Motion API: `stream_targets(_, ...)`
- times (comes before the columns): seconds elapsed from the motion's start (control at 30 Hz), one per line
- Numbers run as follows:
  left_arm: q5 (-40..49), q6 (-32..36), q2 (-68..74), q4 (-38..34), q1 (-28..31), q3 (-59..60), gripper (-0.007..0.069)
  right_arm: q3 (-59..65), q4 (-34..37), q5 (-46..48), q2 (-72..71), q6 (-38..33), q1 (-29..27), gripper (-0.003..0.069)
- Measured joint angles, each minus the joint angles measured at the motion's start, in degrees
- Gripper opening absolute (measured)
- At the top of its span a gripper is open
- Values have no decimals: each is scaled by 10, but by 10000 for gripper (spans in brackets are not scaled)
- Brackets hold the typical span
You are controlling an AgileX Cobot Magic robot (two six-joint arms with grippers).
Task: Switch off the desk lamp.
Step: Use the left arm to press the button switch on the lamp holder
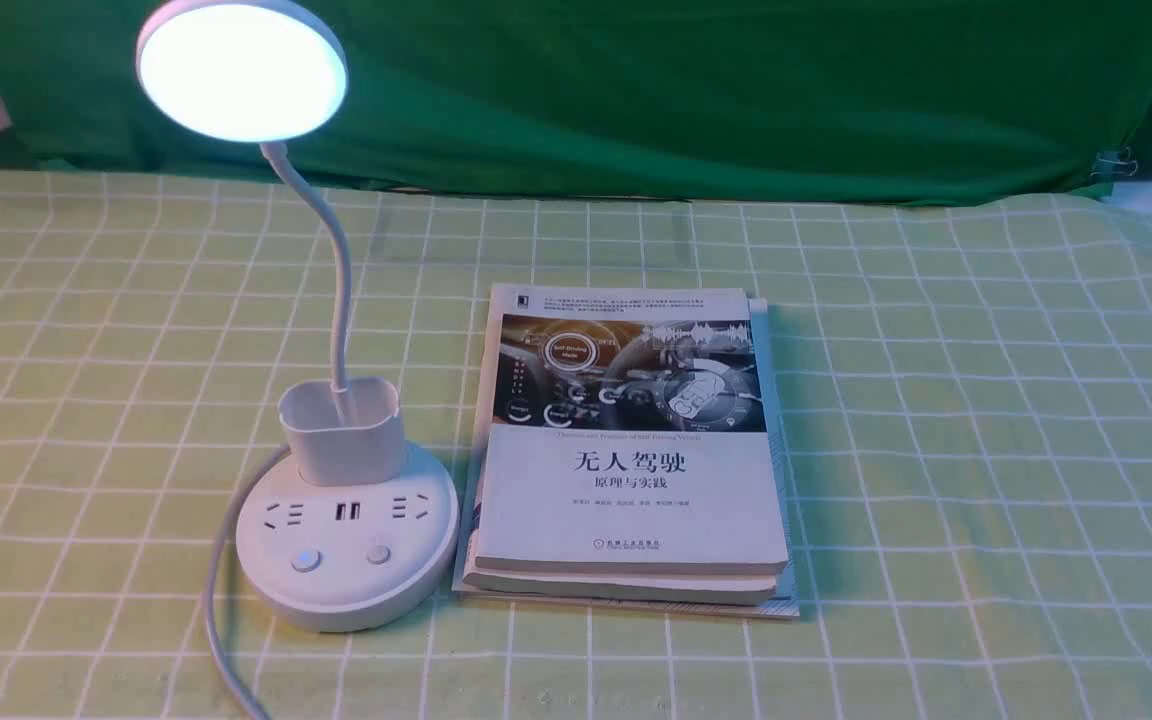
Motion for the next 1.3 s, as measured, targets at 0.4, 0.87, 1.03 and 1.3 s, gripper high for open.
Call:
stream_targets(0.4,0,1,0,0,0,0,1,0,0,0,0,0,0,239)
stream_targets(0.87,-116,-2,0,-303,0,0,1,0,0,0,0,1,0,239)
stream_targets(1.03,-170,-5,0,-321,0,0,1,0,0,-1,0,1,0,239)
stream_targets(1.3,-135,-18,2,-305,0,-8,1,0,0,-1,0,1,0,239)
